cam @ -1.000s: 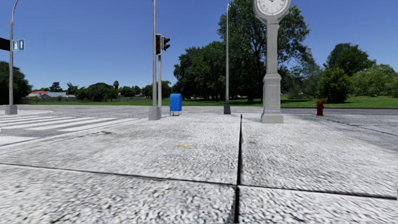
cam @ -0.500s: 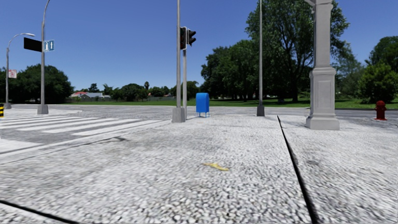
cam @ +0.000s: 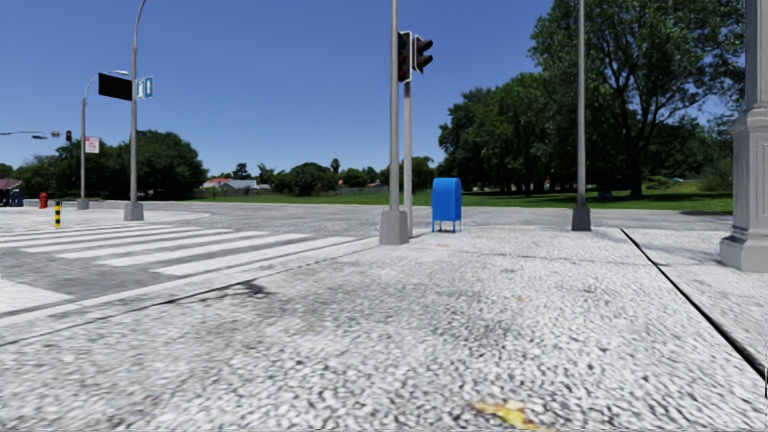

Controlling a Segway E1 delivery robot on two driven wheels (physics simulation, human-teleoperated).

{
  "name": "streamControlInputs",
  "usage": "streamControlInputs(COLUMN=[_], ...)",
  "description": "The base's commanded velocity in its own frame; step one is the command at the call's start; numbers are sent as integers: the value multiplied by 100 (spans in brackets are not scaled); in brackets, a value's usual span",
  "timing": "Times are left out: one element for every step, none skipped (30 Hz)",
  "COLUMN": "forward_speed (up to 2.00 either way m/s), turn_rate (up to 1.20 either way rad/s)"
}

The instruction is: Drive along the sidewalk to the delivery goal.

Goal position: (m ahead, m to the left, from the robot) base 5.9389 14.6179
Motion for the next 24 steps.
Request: streamControlInputs(forward_speed=[200, 200, 200, 200, 200, 200, 200, 200, 200, 200, 200, 200, 200, 200, 200, 200, 200, 200, 200, 200, 200, 200, 200, 200], turn_rate=[40, 40, 40, 40, 40, 40, 40, 40, 40, 40, 40, 40, 40, 40, 40, 40, 40, 40, 40, 40, 40, 40, 40, 40])
